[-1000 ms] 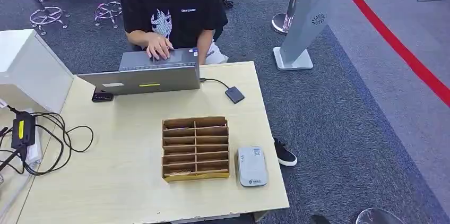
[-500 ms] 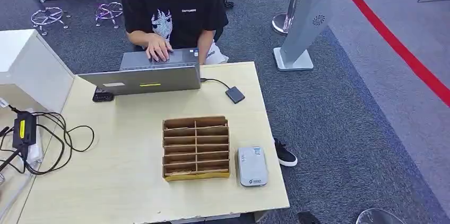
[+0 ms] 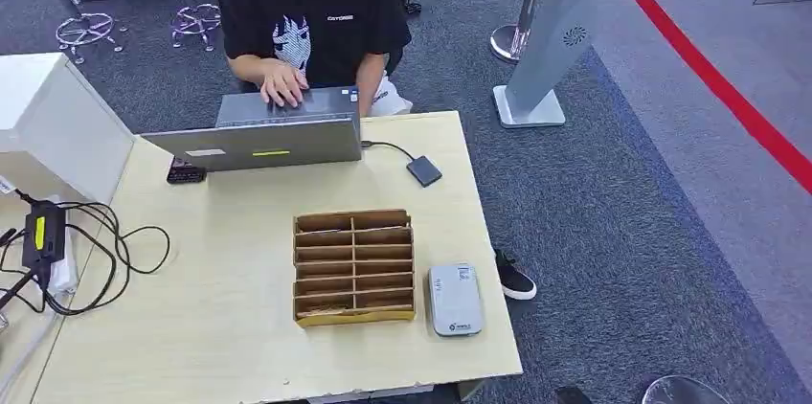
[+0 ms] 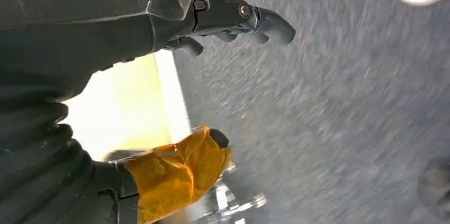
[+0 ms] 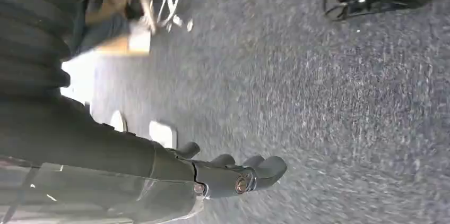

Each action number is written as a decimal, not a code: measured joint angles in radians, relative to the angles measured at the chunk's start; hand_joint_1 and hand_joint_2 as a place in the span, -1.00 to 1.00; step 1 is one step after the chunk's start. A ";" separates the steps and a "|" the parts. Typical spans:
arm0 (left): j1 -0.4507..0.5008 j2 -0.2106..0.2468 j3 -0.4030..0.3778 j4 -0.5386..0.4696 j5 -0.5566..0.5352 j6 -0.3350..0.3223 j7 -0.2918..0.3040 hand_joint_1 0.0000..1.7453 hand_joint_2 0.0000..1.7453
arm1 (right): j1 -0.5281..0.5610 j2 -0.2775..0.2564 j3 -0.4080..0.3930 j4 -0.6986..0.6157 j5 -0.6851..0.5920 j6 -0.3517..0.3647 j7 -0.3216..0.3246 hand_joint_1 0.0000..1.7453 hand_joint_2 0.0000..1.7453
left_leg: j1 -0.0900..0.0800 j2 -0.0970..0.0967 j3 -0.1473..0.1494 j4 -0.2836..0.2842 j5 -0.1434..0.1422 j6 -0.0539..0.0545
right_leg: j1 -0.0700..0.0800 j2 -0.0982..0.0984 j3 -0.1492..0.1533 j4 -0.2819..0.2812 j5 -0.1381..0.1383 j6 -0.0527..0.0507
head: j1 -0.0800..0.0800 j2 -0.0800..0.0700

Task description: Pass the card to the sensor for recognition and then transmit it.

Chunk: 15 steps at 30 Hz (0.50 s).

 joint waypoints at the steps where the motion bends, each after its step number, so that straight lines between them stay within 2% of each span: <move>1: 0.000 0.000 0.000 0.000 -0.018 -0.051 0.007 -1.00 1.00 | -0.005 0.000 0.014 0.000 0.040 0.043 0.000 -1.00 -1.00 | 0.000 0.000 0.001 0.000 0.000 0.000 | 0.000 0.000 0.000 0.000 0.000 0.000 | 0.000 0.000; 3: 0.000 -0.003 -0.009 0.000 -0.054 -0.147 0.020 -1.00 1.00 | -0.015 0.007 0.046 0.000 0.102 0.130 -0.006 -1.00 -1.00 | 0.000 0.000 0.001 0.000 0.000 0.000 | 0.000 0.000 0.000 0.001 0.000 0.000 | 0.000 0.000; 4: 0.001 -0.008 -0.017 0.000 -0.068 -0.171 0.029 -1.00 1.00 | -0.021 0.010 0.066 0.000 0.109 0.131 0.002 -1.00 1.00 | 0.000 0.000 0.001 0.000 0.000 0.000 | 0.000 0.000 0.000 0.001 0.000 0.000 | 0.000 0.000; 6: 0.003 -0.024 -0.028 0.000 -0.077 -0.115 0.047 -1.00 1.00 | -0.026 0.024 0.072 0.000 0.092 0.049 0.032 -1.00 1.00 | 0.000 -0.001 0.001 0.000 0.000 0.000 | 0.000 -0.001 0.000 0.001 0.000 0.000 | 0.000 0.000; 9: 0.003 -0.028 -0.027 0.000 -0.043 0.039 0.065 -1.00 1.00 | -0.029 0.013 0.053 0.000 0.014 -0.089 0.029 -1.00 1.00 | 0.000 -0.001 0.000 0.000 0.000 0.000 | 0.000 -0.001 0.001 0.001 0.000 0.000 | 0.000 0.000; 12: 0.001 -0.012 -0.019 0.000 -0.016 0.050 0.063 -1.00 1.00 | -0.023 -0.001 0.009 0.000 -0.029 -0.076 0.018 -1.00 1.00 | 0.000 -0.001 0.000 0.000 0.000 0.000 | 0.000 0.000 0.000 0.001 0.000 0.000 | 0.000 0.000; 15: 0.001 -0.004 -0.022 0.000 -0.047 -0.041 0.018 -1.00 1.00 | -0.018 -0.001 0.027 0.002 0.071 0.045 0.046 -1.00 1.00 | 0.000 -0.001 0.000 0.000 0.000 0.000 | 0.000 0.000 0.000 0.001 0.000 0.000 | 0.000 0.000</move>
